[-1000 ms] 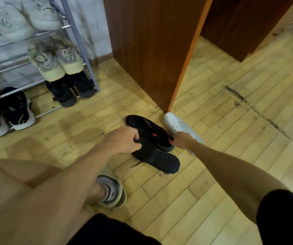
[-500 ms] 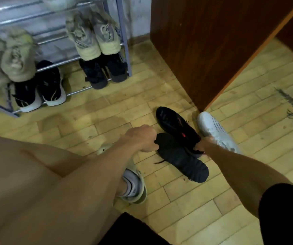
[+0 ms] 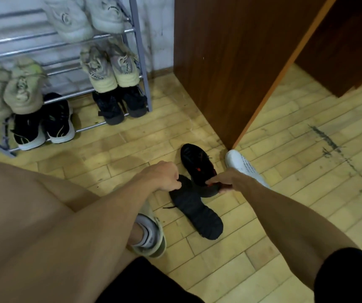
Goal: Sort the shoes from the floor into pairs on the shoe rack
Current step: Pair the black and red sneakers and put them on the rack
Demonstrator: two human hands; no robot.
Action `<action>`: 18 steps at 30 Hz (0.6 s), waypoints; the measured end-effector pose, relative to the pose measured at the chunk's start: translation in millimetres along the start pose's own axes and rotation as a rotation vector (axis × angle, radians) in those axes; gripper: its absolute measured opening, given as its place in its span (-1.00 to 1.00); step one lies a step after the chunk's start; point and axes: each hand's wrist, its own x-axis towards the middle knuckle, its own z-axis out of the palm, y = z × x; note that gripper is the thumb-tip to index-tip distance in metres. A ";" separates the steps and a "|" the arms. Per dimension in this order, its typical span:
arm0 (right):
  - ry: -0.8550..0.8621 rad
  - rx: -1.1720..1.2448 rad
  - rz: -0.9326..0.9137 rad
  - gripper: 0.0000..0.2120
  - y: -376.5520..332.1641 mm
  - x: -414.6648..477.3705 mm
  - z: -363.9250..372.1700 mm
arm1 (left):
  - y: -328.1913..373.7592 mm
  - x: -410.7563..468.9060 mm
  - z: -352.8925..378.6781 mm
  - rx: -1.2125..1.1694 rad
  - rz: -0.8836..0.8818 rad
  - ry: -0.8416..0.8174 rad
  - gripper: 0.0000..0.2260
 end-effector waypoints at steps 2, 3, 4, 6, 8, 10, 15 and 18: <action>-0.054 0.064 -0.035 -0.57 -11.2 -15.5 -1.9 | -2.7 -4.5 -0.6 -0.047 -0.041 0.066 -0.71; -0.090 0.074 -0.056 -0.58 -16.7 -23.4 -0.9 | -5.3 -6.4 -2.6 -0.078 -0.074 0.110 -0.70; -0.118 0.088 -0.087 -0.59 -22.5 -31.2 1.2 | -7.6 -8.8 -5.3 -0.128 -0.111 0.158 -0.67; -0.155 0.127 -0.168 -0.58 -37.0 -45.3 6.9 | -12.2 -13.6 -13.5 -0.307 -0.197 0.240 -0.58; -0.199 0.124 -0.261 -0.59 -57.7 -61.0 13.9 | -16.0 -21.6 -25.0 -0.576 -0.277 0.271 -0.49; -0.233 0.082 -0.369 -0.66 -81.9 -77.8 20.6 | -20.3 -33.5 -40.0 -0.785 -0.291 0.260 -0.47; -0.292 -0.008 -0.623 -0.80 -139.1 -123.4 38.6 | -41.8 -72.8 -88.2 -1.001 -0.199 0.414 -0.68; -0.273 0.006 -0.731 -0.80 -175.6 -151.2 44.4 | -58.6 -98.6 -117.1 -1.091 -0.147 0.565 -0.77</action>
